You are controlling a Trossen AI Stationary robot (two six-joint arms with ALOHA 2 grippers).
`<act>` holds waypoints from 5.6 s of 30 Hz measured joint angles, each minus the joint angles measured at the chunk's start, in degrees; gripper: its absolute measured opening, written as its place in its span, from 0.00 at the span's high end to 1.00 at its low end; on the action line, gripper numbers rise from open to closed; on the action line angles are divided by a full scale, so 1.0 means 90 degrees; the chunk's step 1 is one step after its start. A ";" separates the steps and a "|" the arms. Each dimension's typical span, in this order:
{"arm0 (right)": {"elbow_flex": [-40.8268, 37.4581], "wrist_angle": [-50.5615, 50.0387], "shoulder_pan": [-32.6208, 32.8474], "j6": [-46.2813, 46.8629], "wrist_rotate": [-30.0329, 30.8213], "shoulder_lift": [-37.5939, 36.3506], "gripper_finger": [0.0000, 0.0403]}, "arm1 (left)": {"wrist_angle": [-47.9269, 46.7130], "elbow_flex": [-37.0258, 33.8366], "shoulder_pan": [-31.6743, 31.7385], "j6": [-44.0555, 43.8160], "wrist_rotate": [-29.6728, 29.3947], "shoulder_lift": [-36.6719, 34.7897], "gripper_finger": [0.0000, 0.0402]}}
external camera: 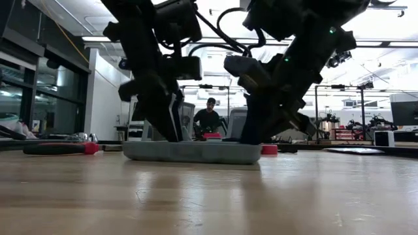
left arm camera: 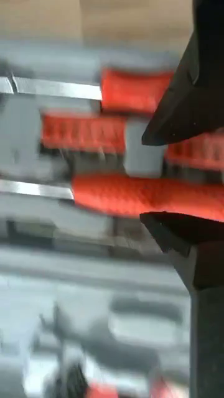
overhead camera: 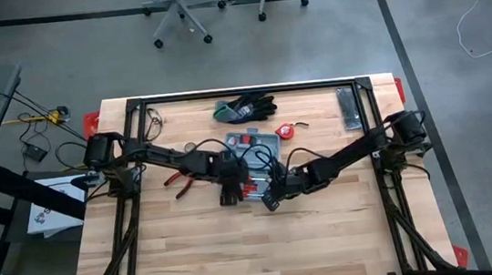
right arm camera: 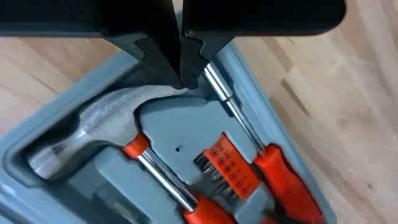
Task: Prefit tool cases
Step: Remove the hammer from the gray tool case
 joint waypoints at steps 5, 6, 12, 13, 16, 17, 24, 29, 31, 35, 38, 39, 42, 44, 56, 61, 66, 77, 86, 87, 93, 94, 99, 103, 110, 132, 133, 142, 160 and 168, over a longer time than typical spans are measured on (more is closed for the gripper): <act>-0.0007 -0.0011 0.0016 0.0021 -0.0044 0.0005 1.00 | -0.0112 0.0000 -0.0051 0.0621 -0.0639 0.0000 0.54; -0.0007 -0.0017 0.0018 0.0021 -0.0046 0.0005 1.00 | -0.0111 0.0000 -0.0051 0.0752 -0.0636 0.0000 0.54; -0.0012 -0.0038 0.0020 0.0016 -0.0050 0.0009 1.00 | -0.0076 0.0007 -0.0051 0.0962 -0.0340 0.0116 0.54; -0.0016 -0.0042 0.0020 0.0013 -0.0049 0.0010 1.00 | -0.0075 0.0010 -0.0051 0.0960 -0.0303 0.0133 0.54; -0.0017 -0.0052 0.0020 -0.0008 -0.0043 0.0010 1.00 | -0.0063 0.0033 -0.0090 0.0959 -0.0353 0.0253 0.54; -0.0021 -0.0052 0.0020 -0.0019 -0.0039 0.0010 1.00 | -0.0050 0.0035 -0.0114 0.0955 -0.0462 0.0319 0.54; -0.0027 -0.0081 0.0023 -0.0101 -0.0053 0.0017 1.00 | 0.0351 0.0049 -0.0269 0.0955 -0.1928 0.0799 0.54; -0.0029 -0.0086 0.0084 -0.0194 -0.0039 0.0017 1.00 | 0.0701 0.0052 -0.0269 0.0930 -0.2301 0.1047 0.54; -0.0029 -0.0078 0.0119 -0.0195 -0.0008 0.0021 1.00 | 0.0850 0.0048 -0.0282 0.0812 -0.2591 0.1092 0.54; -0.0029 -0.0063 0.0173 -0.0143 0.0035 0.0024 1.00 | 0.1122 0.0017 -0.0246 0.0866 -0.2828 0.1117 0.54; -0.0029 -0.0067 0.0178 -0.0141 0.0032 0.0024 1.00 | 0.1291 0.0011 -0.0211 0.1024 -0.2770 0.1124 0.54; -0.0032 -0.0064 0.0178 -0.0129 0.0035 0.0024 1.00 | 0.1318 0.0006 -0.0205 0.1023 -0.2747 0.1124 0.54; -0.0032 -0.0060 0.0235 0.0034 0.0198 0.0026 1.00 | 0.1351 0.0005 -0.0204 0.0980 -0.2757 0.1124 0.54; -0.0036 -0.0033 0.0289 0.0142 0.0313 0.0029 1.00 | 0.1324 0.0005 -0.0204 0.0941 -0.2747 0.1124 0.54; -0.0017 -0.0305 0.0409 0.0550 0.0198 0.0013 1.00 | 0.0078 0.0141 -0.0159 0.0122 0.0025 0.0191 0.55; -0.0017 -0.0701 0.0329 0.0543 0.0239 0.0005 1.00 | 0.0121 0.0133 -0.0006 -0.0084 0.0957 0.0123 0.57; -0.0028 -0.0586 0.0229 0.0507 0.0244 0.0011 1.00 | 0.0185 0.0021 0.0024 -0.0081 0.0706 0.0117 0.58; -0.0033 -0.0455 0.0215 0.0641 0.0248 -0.0051 1.00 | 0.0205 0.0010 0.0020 -0.0051 0.0700 0.0102 0.58; -0.0061 -0.0542 0.0228 0.0522 0.0229 -0.0274 1.00 | 0.0208 0.0012 0.0017 -0.0171 0.0715 0.0092 0.58; -0.0059 -0.0531 0.0232 0.0522 0.0224 -0.0278 1.00 | 0.0208 0.0012 0.0017 -0.0186 0.0715 0.0092 0.58; -0.0055 -0.0401 0.0357 0.0489 0.0470 -0.0483 1.00 | 0.0194 0.0015 0.0016 -0.0227 0.0712 0.0091 0.58; -0.0049 -0.0400 0.0371 0.0485 0.0543 -0.0544 1.00 | 0.0199 0.0018 0.0010 -0.0248 0.0712 0.0090 0.58; -0.0046 -0.0413 0.0387 0.0473 0.0877 -0.0871 1.00 | 0.0201 0.0022 0.0010 -0.0376 0.0717 0.0087 0.58; -0.0036 -0.0634 0.0302 0.0485 0.0999 -0.1042 1.00 | 0.0208 0.0022 0.0010 -0.0378 0.0717 0.0085 0.58; -0.0034 -0.0908 0.0021 0.0324 0.0673 -0.0840 1.00 | 0.0252 0.0022 0.0010 -0.0388 0.0718 0.0085 0.58; -0.0005 -0.0676 -0.0222 0.0254 0.0047 -0.0049 1.00 | 0.0186 0.0024 -0.0059 0.1095 -0.0638 0.0080 0.55; -0.0006 -0.0673 -0.0222 0.0253 0.0056 -0.0049 1.00 | 0.0192 0.0019 -0.0061 0.1160 -0.0644 0.0080 0.54; -0.0022 -0.0622 -0.0220 0.0248 0.0112 -0.0041 1.00 | 0.0942 -0.0795 -0.0184 0.1279 -0.0739 0.0033 0.44; -0.0033 -0.0513 -0.0101 0.0166 0.0178 -0.0036 1.00 | 0.2785 -0.1011 -0.0038 0.1876 -0.2420 0.0709 0.43; -0.0034 -0.0491 -0.0038 0.0187 0.0191 -0.0037 1.00 | 0.3795 -0.1040 0.0162 0.1465 -0.2289 0.0868 0.46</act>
